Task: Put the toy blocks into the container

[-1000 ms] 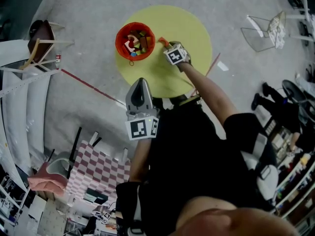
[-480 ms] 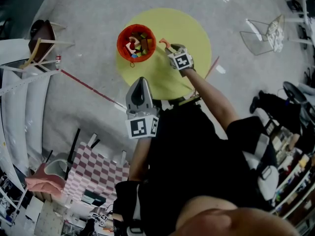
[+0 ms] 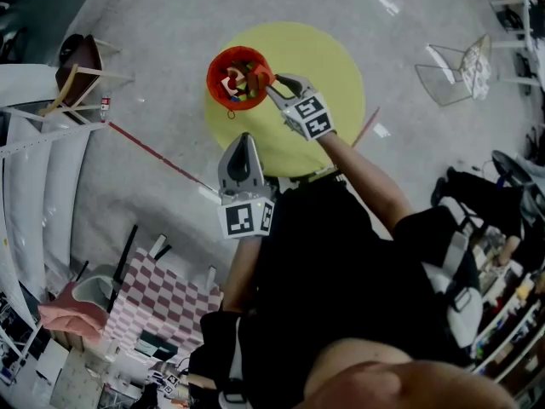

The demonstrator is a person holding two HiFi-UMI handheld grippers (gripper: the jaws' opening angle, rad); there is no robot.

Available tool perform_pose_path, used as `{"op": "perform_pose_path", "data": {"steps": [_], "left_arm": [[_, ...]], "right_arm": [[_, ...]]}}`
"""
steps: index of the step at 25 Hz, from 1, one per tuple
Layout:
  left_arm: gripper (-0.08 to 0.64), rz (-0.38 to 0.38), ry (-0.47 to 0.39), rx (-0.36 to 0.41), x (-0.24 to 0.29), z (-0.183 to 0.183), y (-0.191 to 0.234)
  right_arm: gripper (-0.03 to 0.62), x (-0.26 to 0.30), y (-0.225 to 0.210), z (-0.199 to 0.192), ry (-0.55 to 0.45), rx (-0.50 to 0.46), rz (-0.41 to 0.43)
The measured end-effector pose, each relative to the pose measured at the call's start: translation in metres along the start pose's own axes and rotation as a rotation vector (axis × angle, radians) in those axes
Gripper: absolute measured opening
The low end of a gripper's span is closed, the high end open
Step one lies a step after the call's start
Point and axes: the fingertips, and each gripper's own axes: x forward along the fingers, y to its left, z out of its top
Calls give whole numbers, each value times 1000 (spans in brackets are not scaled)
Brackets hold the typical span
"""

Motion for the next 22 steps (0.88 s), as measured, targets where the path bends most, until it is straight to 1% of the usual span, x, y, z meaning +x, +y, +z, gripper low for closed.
{"op": "perform_pose_path", "data": {"steps": [2,4,8,13,16,18,22], "left_arm": [[-15,6,-4,-3,-3,1,0],[-15,12,-6,-3,-6,1,1],[-15,21,-8,-7,-8,0,2],[-15,17,-13,-6,-12,-1,3],[-15,12,-19,-10,-11,0,1],[-15,11,-28,-20,-11,4,-1],[-15,4,-29,3,-14,4,-3]], "right_arm": [[124,8,19,-2,28,-20,38],[124,16,28,-10,63,-30,57],[126,26,32,-21,107,-48,55],[124,20,32,-19,106,-36,56],[124,3,29,-3,57,-11,53],[124,-17,28,18,-14,-5,46],[101,-69,31,62,-178,7,18]]}}
